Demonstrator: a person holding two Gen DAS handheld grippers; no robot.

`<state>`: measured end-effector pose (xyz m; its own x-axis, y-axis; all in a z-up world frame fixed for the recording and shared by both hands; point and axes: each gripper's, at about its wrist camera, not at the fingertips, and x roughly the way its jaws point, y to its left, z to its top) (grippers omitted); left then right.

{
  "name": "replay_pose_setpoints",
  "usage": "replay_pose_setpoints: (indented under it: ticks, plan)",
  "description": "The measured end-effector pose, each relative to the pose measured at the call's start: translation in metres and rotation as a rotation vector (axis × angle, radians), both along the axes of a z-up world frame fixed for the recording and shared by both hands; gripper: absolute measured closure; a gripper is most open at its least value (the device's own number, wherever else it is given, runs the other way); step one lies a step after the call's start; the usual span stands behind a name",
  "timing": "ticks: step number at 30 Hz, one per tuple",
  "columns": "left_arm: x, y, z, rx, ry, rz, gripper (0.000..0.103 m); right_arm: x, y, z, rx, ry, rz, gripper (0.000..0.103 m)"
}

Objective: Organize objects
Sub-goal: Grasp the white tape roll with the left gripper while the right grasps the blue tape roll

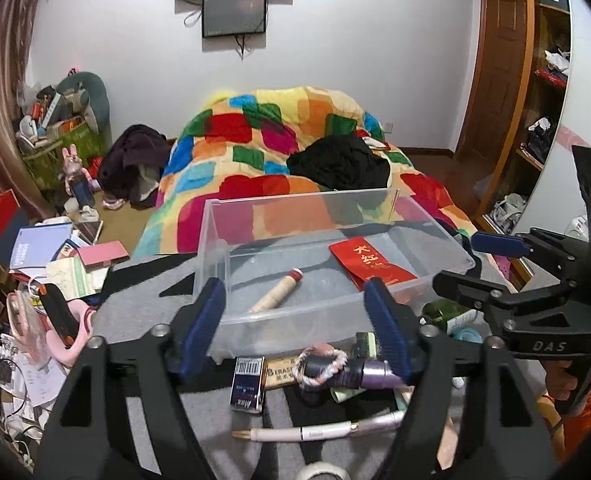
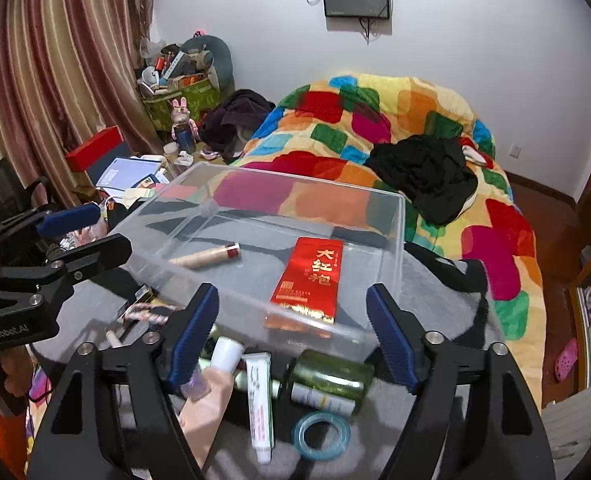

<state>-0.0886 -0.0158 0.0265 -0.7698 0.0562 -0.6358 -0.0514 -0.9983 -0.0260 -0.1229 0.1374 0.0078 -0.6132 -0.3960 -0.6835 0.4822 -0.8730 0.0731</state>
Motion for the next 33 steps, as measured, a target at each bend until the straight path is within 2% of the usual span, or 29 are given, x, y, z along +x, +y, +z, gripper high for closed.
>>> replay_pose_setpoints:
  ticks: [2,5,17,25,27,28,30,32,33]
  plan:
    - [0.007,0.0,0.0,-0.002,0.009,0.001,0.015,0.009,0.004,0.001,0.002,0.016,-0.003,0.021]
    - [0.017,-0.001,-0.003,-0.004,0.009,0.013,0.011,0.021,0.01,-0.003,0.014,0.023,-0.006,0.02]
    - [0.052,-0.011,-0.045,0.044,-0.089,0.067,0.011,0.048,0.039,-0.041,0.018,-0.062,-0.042,0.02]
    - [0.073,0.001,-0.075,0.039,-0.146,0.052,0.011,0.042,0.046,-0.07,0.011,-0.143,-0.071,0.02]
    - [0.075,0.001,-0.08,0.044,-0.155,0.054,0.011,0.04,0.048,-0.072,0.0,-0.148,-0.085,0.024]
    - [0.077,0.002,-0.083,0.046,-0.159,0.055,0.012,0.038,0.05,-0.073,-0.007,-0.152,-0.093,0.025]
    - [0.079,0.004,-0.087,0.045,-0.163,0.058,0.02,0.036,0.053,-0.074,-0.018,-0.162,-0.108,0.034]
    - [0.079,0.006,-0.091,0.041,-0.178,0.052,0.033,0.032,0.055,-0.078,-0.018,-0.177,-0.121,0.041]
    - [0.08,0.007,-0.093,0.038,-0.182,0.053,0.035,0.031,0.055,-0.08,-0.015,-0.183,-0.123,0.045]
